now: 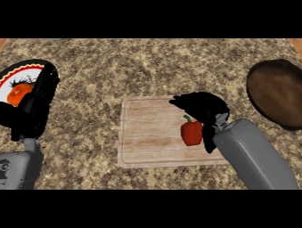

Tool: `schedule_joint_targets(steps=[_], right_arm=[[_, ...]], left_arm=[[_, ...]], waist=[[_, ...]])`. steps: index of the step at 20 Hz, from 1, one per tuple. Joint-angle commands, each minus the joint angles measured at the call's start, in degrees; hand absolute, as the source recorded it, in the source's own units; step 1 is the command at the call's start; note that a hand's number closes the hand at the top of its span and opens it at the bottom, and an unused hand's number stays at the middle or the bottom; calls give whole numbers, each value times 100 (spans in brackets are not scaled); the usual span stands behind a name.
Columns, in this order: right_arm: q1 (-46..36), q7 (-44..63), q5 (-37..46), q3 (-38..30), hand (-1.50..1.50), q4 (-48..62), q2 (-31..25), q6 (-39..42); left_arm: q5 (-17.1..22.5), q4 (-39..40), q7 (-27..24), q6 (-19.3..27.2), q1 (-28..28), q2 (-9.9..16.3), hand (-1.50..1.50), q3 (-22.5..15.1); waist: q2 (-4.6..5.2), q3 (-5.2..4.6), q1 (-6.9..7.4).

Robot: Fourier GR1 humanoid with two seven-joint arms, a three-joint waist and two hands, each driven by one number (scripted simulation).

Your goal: Pick the bell pepper from the cutting board and place it in the pan

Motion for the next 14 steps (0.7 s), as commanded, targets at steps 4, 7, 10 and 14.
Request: schedule_joint_targets(steps=[4, 7, 10, 14], right_arm=[[-36, -241, 446, -17, -150, 589, 319, -154], [45, -977, 328, 230, 150, 802, 219, -272], [-58, -1186, 665, 408, 150, 869, 182, -421], [282, -1249, 803, 302, 150, 344, 145, -444]], left_arm=[[-144, -317, 252, 5, 125, -87, 0, -92], [-240, 144, -152, 105, 10, -176, 0, -59], [-160, -63, -280, -27, 262, -205, 0, -64], [-70, 347, -305, -113, -95, -20, 0, 242]], waist=[[-4, 0, 4], [7, 0, 6], [2, -1, 17], [-2, -2, -21]])
